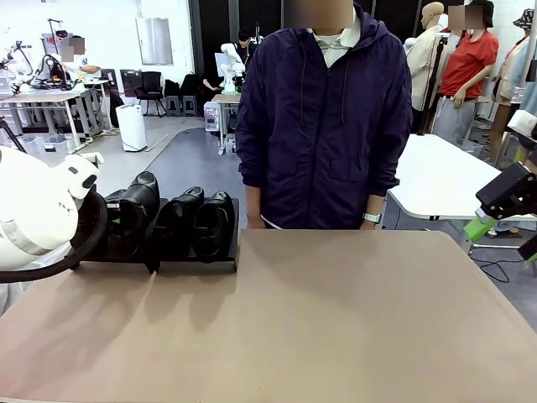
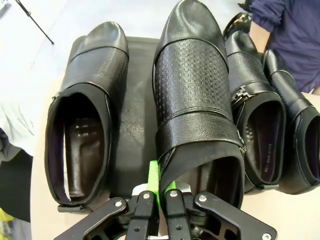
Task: Organize the shoes by placing them on the stand.
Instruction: Place the Shoe from the middle of the table onto the Shoes Stand.
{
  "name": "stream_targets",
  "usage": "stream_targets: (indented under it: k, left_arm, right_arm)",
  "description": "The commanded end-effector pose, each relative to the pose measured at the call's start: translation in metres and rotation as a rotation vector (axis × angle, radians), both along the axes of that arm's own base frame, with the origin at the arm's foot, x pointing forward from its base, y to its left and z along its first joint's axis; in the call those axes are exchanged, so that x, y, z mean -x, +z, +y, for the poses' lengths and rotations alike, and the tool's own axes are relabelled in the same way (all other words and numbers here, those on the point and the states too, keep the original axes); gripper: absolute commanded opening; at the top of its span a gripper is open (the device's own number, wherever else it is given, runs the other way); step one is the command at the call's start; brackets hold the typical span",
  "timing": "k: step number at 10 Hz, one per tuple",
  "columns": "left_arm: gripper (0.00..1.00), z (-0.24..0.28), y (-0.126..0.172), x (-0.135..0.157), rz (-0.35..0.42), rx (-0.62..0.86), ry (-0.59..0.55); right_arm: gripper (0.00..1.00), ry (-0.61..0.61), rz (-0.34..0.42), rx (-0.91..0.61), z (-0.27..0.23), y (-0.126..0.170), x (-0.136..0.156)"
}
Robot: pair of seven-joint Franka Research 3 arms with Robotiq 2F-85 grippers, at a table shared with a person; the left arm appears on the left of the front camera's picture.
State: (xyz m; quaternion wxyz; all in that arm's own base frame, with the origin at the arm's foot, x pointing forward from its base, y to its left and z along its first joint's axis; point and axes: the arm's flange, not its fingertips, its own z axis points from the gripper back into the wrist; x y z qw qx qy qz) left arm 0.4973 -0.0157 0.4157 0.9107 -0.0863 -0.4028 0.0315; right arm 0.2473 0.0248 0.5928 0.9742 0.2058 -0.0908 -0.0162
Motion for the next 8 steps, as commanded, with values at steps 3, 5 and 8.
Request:
stream_targets:
  k: [3,5,8]
  left_arm:
    - [0.00,0.001,-0.002,-0.029,-0.021,0.034,-0.012]
    - [0.00,0.004,-0.007,-0.036,-0.010,0.035,0.012]
    - [0.00,0.007,-0.017,-0.048,0.007,0.021,0.023]
  right_arm:
    - [1.00,0.024,-0.007,-0.024,0.000,0.003,-0.001]
    - [1.00,0.024,-0.007,-0.024,0.000,0.003,-0.001]
    - [1.00,0.024,-0.007,-0.024,0.000,0.003,-0.001]
